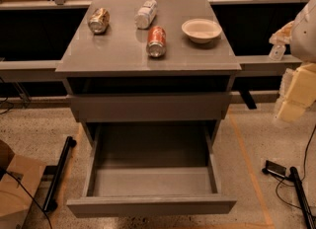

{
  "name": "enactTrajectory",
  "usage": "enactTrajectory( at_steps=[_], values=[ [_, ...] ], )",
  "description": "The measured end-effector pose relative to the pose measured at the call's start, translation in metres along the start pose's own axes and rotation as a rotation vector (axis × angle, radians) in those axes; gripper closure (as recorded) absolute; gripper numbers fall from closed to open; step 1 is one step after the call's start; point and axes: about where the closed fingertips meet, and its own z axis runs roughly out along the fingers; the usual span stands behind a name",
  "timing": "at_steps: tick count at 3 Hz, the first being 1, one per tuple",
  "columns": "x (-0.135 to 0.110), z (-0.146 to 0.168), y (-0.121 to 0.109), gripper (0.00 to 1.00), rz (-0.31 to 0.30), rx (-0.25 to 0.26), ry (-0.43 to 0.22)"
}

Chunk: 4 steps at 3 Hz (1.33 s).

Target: Close middle drawer

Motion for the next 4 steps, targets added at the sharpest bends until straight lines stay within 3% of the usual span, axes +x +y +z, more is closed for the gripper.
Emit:
enactTrajectory(
  at_steps=[2,3,4],
  values=[
    [-0.001,0.004,0.000,0.00,-0.023,0.007,0.004],
    [0.007,0.033,0.001,0.00,-0.042,-0.030,-0.006],
    [0.020,0.083,0.005,0.18,-0.053,-0.100,-0.042]
  ],
)
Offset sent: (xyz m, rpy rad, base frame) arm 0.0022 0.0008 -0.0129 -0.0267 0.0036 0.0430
